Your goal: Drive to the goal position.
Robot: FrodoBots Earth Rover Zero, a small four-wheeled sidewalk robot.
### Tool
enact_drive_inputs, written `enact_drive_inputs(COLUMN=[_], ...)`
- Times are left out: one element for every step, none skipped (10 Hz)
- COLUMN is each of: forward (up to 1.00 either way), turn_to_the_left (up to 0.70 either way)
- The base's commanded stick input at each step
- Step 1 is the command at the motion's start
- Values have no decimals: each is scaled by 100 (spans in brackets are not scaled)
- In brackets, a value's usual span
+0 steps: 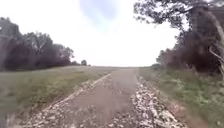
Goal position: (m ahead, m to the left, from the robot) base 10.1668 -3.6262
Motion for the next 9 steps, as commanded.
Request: enact_drive_inputs(forward=[85,85,85,85,85,85,85,85,85], turn_to_the_left=[2,2,2,2,2,2,2,2,2])
